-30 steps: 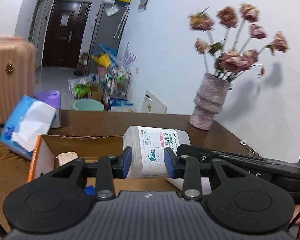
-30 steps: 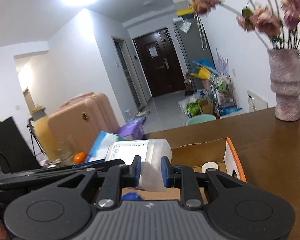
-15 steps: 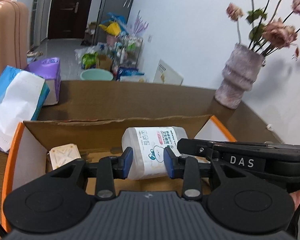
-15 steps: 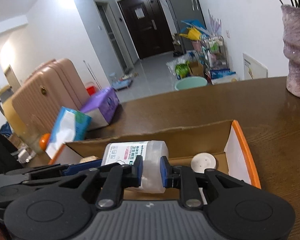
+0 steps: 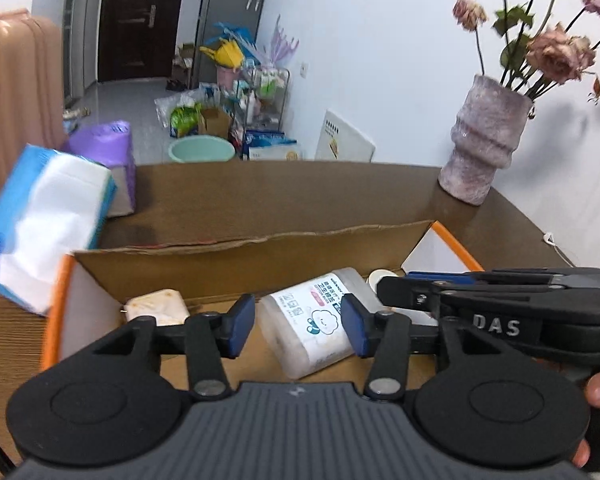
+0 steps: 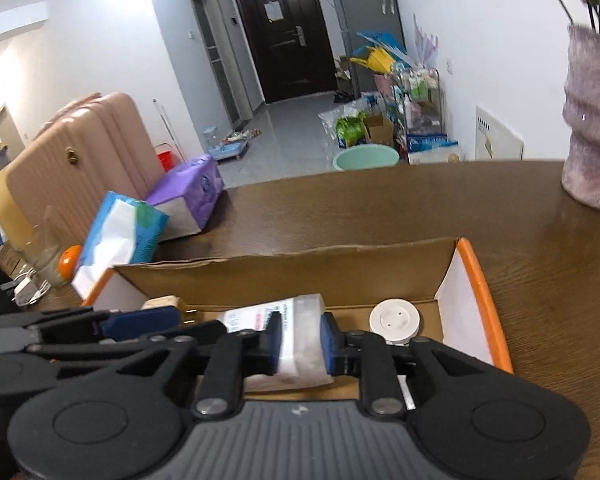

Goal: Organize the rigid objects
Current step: 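Lift the wipes container with both tools, lower it into the box, release, then withdraw both tools from the box toward the purple and white caps, then grasp the purple cap with the left tool while the right tool grasps the white cap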

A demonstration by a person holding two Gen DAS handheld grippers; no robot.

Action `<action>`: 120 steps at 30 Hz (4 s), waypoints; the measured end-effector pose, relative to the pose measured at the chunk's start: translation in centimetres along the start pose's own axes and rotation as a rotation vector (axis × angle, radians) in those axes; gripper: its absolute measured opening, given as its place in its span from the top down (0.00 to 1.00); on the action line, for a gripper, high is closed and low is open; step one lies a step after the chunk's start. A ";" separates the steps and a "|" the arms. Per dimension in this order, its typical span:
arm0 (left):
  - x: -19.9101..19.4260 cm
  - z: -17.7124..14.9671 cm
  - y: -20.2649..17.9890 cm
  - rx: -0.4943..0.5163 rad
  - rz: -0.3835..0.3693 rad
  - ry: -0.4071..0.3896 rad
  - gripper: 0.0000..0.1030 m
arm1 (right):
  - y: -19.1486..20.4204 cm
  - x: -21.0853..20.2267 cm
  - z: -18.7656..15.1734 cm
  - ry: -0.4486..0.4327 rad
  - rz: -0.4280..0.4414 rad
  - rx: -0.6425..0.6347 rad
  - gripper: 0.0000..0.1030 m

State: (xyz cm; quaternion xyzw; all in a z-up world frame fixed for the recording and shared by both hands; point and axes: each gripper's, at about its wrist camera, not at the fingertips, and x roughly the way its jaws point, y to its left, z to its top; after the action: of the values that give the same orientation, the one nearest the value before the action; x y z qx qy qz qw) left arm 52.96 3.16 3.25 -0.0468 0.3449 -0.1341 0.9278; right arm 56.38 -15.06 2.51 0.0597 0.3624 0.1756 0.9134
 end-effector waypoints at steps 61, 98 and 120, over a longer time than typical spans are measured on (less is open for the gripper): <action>-29.7 -33.7 -3.6 0.143 0.181 -0.558 0.00 | 9.3 -22.9 -32.3 -0.549 -0.278 -0.042 0.15; -15.8 -18.5 -3.0 -0.081 -0.026 -0.143 0.15 | -0.4 -17.2 -20.2 -0.151 -0.036 -0.098 0.28; -10.6 -16.5 -3.2 -0.021 0.057 -0.086 0.89 | -0.6 -9.8 -14.9 -0.063 0.177 -0.052 0.97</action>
State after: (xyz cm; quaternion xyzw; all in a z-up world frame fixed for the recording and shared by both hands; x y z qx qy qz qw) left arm 33.80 3.13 -2.00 -0.0526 0.3072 -0.1020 0.9447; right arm 39.73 -19.50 -2.25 0.0733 0.3221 0.2632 0.9064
